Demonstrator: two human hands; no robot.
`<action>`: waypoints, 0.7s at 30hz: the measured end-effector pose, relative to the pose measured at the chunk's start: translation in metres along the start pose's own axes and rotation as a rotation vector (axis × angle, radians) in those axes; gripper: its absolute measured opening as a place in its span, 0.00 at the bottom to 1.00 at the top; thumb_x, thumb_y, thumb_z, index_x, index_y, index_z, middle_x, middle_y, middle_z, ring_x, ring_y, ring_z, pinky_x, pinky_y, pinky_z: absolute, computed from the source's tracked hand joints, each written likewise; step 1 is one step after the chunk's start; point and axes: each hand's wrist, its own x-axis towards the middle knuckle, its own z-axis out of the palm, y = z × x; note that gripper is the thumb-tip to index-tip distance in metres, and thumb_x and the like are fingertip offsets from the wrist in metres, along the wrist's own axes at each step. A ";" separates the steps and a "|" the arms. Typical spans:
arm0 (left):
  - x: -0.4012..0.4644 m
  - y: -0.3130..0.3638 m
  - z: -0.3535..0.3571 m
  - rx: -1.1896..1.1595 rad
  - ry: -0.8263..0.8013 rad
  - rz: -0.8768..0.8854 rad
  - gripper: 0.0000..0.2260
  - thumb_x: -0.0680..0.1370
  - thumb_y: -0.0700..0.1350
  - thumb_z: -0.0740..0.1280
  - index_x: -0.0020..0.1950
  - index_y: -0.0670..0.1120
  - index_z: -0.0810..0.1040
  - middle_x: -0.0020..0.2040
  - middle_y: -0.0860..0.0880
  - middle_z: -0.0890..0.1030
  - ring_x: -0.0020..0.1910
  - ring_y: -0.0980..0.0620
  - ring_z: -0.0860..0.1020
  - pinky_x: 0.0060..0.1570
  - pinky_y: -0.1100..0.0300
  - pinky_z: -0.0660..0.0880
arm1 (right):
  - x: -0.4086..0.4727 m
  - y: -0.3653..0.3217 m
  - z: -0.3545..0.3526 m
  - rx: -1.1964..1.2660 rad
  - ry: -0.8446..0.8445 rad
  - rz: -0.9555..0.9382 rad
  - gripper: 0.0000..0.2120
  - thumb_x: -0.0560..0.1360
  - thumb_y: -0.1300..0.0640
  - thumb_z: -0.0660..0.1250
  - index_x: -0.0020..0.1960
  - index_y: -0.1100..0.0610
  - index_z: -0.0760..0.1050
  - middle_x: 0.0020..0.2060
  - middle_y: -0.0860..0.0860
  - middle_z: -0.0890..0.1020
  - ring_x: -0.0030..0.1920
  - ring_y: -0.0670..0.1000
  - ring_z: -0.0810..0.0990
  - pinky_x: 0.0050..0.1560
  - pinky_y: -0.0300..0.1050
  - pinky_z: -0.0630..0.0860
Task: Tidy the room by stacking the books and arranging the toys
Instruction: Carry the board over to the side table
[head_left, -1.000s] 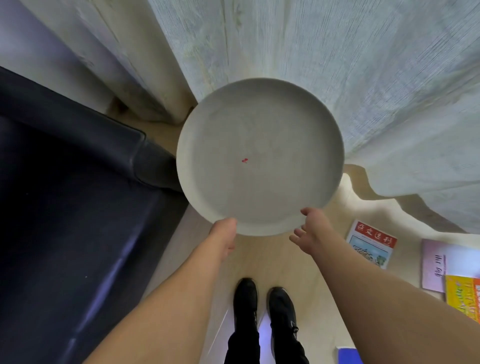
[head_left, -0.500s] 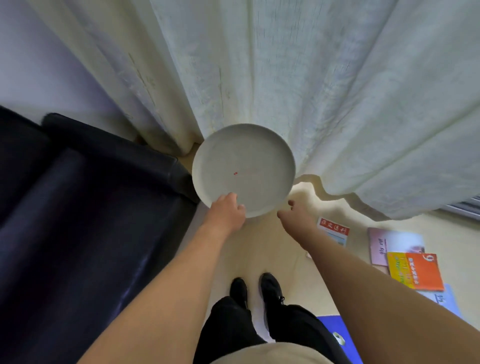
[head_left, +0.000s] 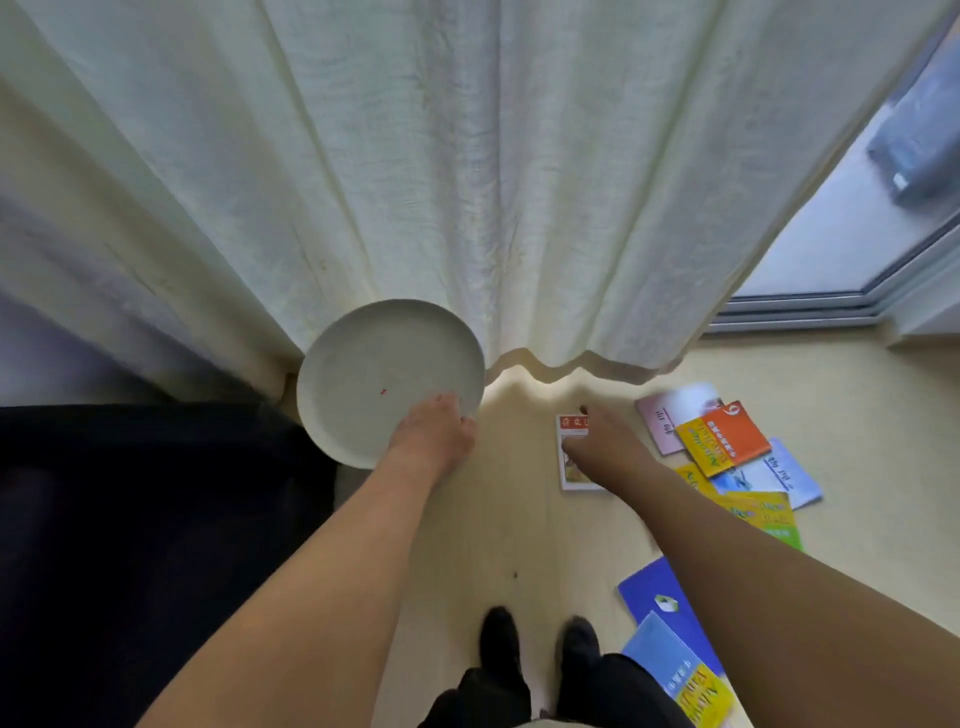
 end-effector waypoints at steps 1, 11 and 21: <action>-0.006 0.012 0.006 0.021 -0.014 0.044 0.22 0.82 0.50 0.56 0.74 0.43 0.68 0.72 0.41 0.71 0.70 0.40 0.70 0.70 0.46 0.67 | -0.007 0.012 -0.005 0.017 0.020 0.019 0.25 0.68 0.56 0.63 0.65 0.54 0.70 0.59 0.52 0.75 0.59 0.56 0.76 0.50 0.48 0.76; -0.060 0.101 0.076 0.165 -0.100 0.217 0.23 0.82 0.48 0.57 0.76 0.44 0.65 0.74 0.42 0.69 0.71 0.41 0.69 0.69 0.48 0.67 | -0.084 0.128 -0.040 0.177 0.116 0.098 0.22 0.77 0.60 0.62 0.71 0.58 0.68 0.57 0.51 0.74 0.52 0.52 0.75 0.48 0.41 0.69; -0.171 0.239 0.208 0.296 -0.223 0.412 0.21 0.83 0.48 0.56 0.76 0.45 0.66 0.73 0.43 0.69 0.71 0.42 0.69 0.68 0.49 0.66 | -0.194 0.325 -0.097 0.228 0.229 0.280 0.27 0.75 0.58 0.63 0.73 0.59 0.65 0.66 0.58 0.74 0.55 0.56 0.78 0.50 0.46 0.73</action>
